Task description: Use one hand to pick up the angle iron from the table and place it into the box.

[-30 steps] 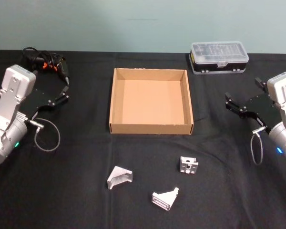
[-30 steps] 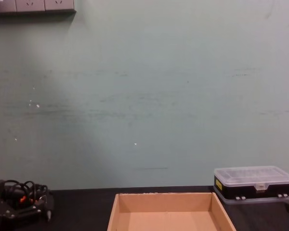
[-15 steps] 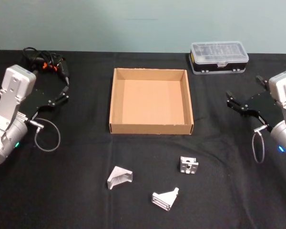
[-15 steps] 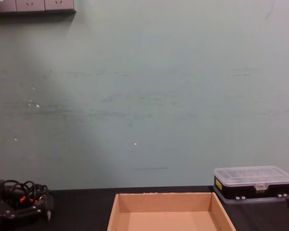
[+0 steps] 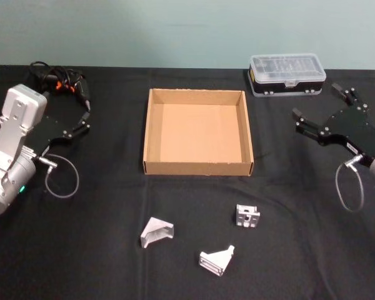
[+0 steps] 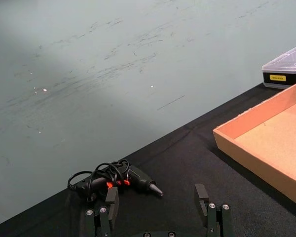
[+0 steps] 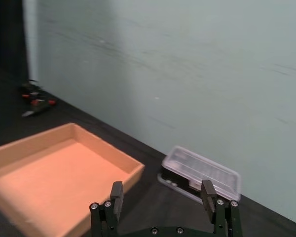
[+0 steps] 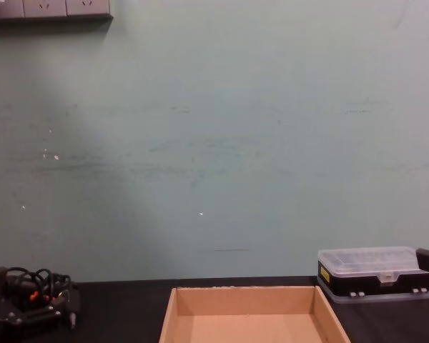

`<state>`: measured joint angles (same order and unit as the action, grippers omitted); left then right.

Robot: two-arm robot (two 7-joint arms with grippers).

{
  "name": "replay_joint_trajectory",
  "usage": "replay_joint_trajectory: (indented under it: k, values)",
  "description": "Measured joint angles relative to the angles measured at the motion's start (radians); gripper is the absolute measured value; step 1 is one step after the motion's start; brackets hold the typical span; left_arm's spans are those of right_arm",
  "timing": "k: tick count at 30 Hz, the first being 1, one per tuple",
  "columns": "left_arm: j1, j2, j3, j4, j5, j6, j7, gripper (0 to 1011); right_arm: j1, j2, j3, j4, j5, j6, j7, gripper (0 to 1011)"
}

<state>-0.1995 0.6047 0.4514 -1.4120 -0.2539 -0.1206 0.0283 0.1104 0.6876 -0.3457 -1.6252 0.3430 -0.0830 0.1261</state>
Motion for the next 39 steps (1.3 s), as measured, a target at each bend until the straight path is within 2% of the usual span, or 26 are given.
replay_joint_trajectory:
  k: [1,6,9,16,18,19,22,25,28,29,35,39]
  values:
    - [0.0,0.0,0.0,0.0,0.0,0.0,0.0,1000,-0.006,0.016,0.007,-0.024,0.014,0.015,0.026,1004]
    - [0.0,0.0,0.0,0.0,0.0,0.0,0.0,1000,-0.023,0.05,0.027,-0.081,0.075,0.055,0.112,1004]
    - [0.0,0.0,0.0,0.0,0.0,0.0,0.0,1000,-0.03,0.078,0.035,-0.12,0.12,0.094,0.192,1004]
    - [0.0,0.0,0.0,0.0,0.0,0.0,0.0,1000,-0.022,0.114,0.019,-0.15,0.133,0.144,0.296,1004]
    - [0.0,0.0,0.0,0.0,0.0,0.0,0.0,1000,-0.009,0.13,0.0,-0.154,0.128,0.171,0.353,1004]
    - [0.0,0.0,0.0,0.0,0.0,0.0,0.0,1000,-0.009,0.13,0.0,-0.154,0.128,0.171,0.353,1004]
    - [0.0,0.0,0.0,0.0,0.0,0.0,0.0,1000,0.015,0.148,-0.026,-0.156,0.113,0.199,0.423,1004]
    - [0.0,0.0,0.0,0.0,0.0,0.0,0.0,1000,0.032,0.155,-0.044,-0.156,0.104,0.221,0.461,1004]
    - [0.0,0.0,0.0,0.0,0.0,0.0,0.0,1000,0.064,0.163,-0.079,-0.151,0.095,0.26,0.52,1004]
    - [0.0,0.0,0.0,0.0,0.0,0.0,0.0,1000,0.064,0.163,-0.079,-0.151,0.095,0.26,0.52,1004]
    - [0.0,0.0,0.0,0.0,0.0,0.0,0.0,1000,0.124,0.172,-0.145,-0.133,0.07,0.302,0.594,1004]
    - [0.0,0.0,0.0,0.0,0.0,0.0,0.0,1000,0.153,0.173,-0.178,-0.123,0.051,0.322,0.615,1004]
